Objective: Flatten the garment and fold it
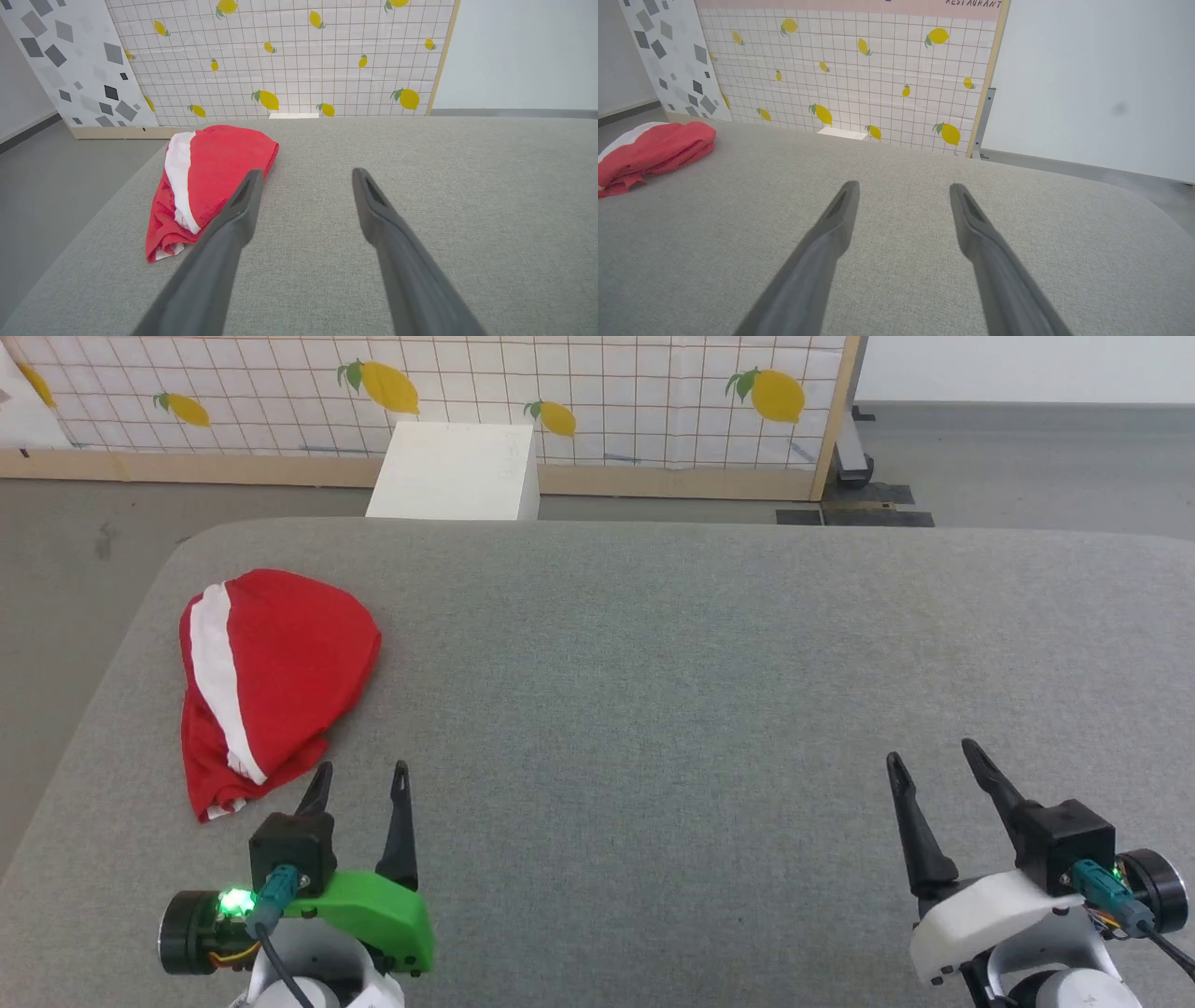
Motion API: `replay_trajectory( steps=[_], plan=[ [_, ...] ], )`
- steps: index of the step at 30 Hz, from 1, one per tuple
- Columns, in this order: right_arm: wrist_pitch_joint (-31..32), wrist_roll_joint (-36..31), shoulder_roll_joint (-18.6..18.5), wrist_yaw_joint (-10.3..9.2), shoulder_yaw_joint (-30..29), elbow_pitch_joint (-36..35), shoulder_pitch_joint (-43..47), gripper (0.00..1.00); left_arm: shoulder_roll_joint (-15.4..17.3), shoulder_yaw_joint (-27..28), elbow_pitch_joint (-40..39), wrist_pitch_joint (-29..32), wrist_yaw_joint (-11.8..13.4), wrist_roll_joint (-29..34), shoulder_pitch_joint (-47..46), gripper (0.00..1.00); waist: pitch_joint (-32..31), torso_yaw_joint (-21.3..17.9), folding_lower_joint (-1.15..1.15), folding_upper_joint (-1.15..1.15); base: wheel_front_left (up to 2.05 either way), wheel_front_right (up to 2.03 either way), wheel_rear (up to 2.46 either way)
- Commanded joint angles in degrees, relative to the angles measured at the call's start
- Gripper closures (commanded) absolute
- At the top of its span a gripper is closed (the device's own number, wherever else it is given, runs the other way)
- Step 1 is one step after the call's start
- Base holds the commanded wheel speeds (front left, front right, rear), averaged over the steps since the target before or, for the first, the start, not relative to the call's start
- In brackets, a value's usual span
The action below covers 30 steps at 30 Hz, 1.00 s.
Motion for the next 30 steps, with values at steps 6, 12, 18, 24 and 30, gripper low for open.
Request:
replay_trajectory(
  steps=[6,12,18,24,30],
  plan=[
    [-1.2,-0.5,0.0,-0.02,-0.3,0.2,-0.2,0.00,0.0,-0.9,1.1,-1.2,0.8,-0.9,-1.3,0.00,-0.1,0.0,0.00,0.00,0.00,0.00,0.00],
    [-2.0,-0.2,0.0,-0.02,-0.5,0.3,-0.3,0.00,0.0,-1.5,1.4,-1.9,1.1,-1.8,-1.6,0.00,-0.1,0.0,0.00,0.00,0.00,0.00,0.00],
    [-2.7,0.2,0.1,-0.03,-0.7,0.4,-0.3,0.00,-0.1,-2.0,1.5,-2.6,1.3,-2.8,-1.9,0.00,-0.2,0.1,0.00,0.00,0.00,0.00,0.00],
    [-3.4,0.7,0.1,-0.03,-0.9,0.5,-0.4,0.00,-0.1,-2.4,2.0,-3.3,1.6,-3.7,-2.2,0.00,-0.1,0.1,0.00,0.00,0.00,0.00,0.00],
    [-4.2,1.0,0.1,-0.04,-1.2,0.9,-0.6,0.00,-0.1,-2.5,3.0,-4.1,2.6,-4.8,-2.5,0.00,0.0,0.2,0.00,0.00,0.00,0.00,0.00]
  ],
)
